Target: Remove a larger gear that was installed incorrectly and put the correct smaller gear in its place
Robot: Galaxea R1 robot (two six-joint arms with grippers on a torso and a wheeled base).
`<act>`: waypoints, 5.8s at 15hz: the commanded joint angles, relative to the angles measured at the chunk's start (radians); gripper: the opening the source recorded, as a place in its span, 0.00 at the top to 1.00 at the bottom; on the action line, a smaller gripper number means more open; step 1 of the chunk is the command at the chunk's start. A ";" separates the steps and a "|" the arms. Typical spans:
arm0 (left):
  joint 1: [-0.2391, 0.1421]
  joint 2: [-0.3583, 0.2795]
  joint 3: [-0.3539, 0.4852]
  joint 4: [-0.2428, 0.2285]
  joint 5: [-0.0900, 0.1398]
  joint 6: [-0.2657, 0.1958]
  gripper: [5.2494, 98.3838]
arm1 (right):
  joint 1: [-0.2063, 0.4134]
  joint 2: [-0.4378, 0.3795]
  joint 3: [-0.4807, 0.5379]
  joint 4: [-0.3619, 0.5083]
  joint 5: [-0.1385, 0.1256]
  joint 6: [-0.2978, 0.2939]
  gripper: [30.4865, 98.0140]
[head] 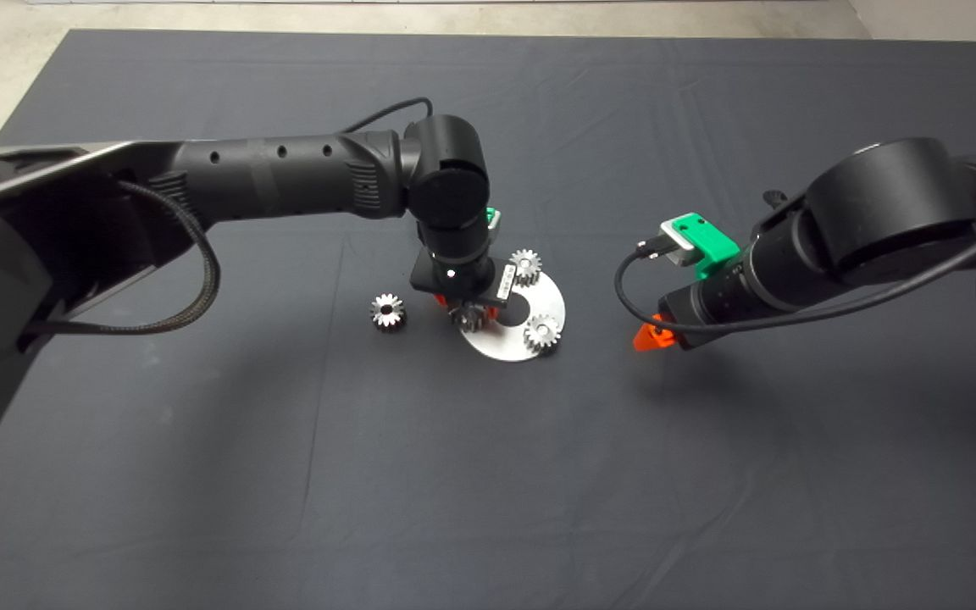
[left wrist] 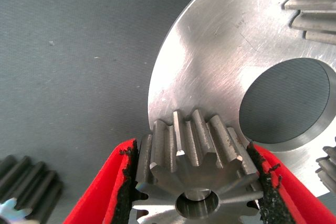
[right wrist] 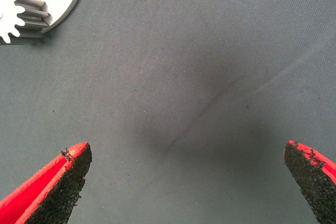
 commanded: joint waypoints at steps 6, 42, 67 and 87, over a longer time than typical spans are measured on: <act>-0.011 -0.005 0.000 -0.013 0.056 -0.003 0.54 | 0.018 0.006 0.000 0.010 -0.115 0.006 0.02; -0.141 -0.204 -0.012 -0.131 0.080 0.086 0.63 | 0.015 0.039 -0.033 0.010 -0.115 0.004 0.02; -0.127 -0.413 -0.015 -0.078 0.077 0.175 0.58 | 0.019 0.044 -0.023 0.010 -0.115 0.006 0.02; -0.121 -0.279 0.128 -0.255 0.070 0.085 0.47 | 0.018 0.053 -0.045 0.010 -0.112 0.006 0.02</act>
